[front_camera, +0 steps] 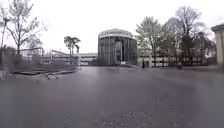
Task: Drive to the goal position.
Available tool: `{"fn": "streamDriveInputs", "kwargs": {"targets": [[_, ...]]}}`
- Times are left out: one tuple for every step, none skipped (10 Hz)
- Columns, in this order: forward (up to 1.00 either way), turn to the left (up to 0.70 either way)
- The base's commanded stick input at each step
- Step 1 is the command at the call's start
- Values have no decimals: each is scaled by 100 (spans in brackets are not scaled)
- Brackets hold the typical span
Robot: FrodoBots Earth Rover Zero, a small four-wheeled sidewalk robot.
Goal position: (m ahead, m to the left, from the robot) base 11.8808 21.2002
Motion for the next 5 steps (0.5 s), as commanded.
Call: {"fn": "streamDriveInputs", "kwargs": {"targets": [[100,0],[100,0],[100,0],[100,0],[100,0]]}}
